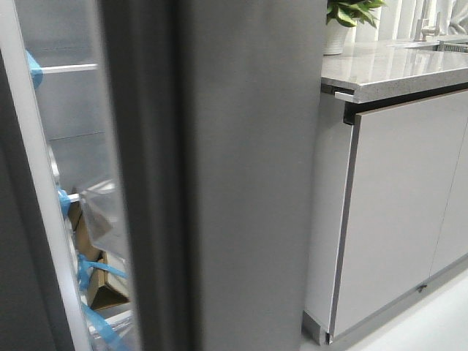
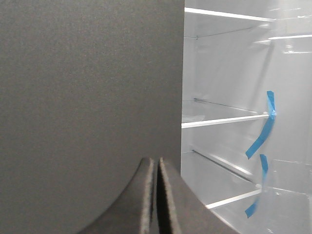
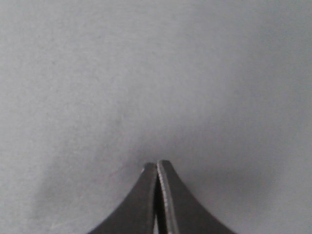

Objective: Close fridge door
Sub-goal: 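Push the fridge door shut with the right gripper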

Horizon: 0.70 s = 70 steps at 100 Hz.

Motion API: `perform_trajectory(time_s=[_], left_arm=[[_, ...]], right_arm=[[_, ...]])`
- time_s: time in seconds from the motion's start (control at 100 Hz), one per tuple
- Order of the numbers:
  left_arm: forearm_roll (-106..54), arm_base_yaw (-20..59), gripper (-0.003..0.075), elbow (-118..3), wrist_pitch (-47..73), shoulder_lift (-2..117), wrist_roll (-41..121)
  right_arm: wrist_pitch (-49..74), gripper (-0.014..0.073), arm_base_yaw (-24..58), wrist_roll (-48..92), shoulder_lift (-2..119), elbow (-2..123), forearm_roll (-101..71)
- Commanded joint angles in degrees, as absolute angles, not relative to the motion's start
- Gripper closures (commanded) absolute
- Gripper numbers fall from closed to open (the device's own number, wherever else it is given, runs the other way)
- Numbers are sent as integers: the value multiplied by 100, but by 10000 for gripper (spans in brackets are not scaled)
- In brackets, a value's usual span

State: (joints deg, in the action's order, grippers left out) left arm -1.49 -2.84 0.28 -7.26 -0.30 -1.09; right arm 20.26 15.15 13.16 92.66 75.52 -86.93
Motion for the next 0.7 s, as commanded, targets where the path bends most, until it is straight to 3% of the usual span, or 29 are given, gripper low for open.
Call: perform_trajectory(time_s=[0.0,0.69], left_arm=[[-172,-263,740,230,-1144,-147,-134],[-172,-263,740,230,-1144,-147,-134]], right_arm=[[1868,639,1659,1440,9237,8033,-8469],[918,639,2623,1460,11125,10563,-7359]])
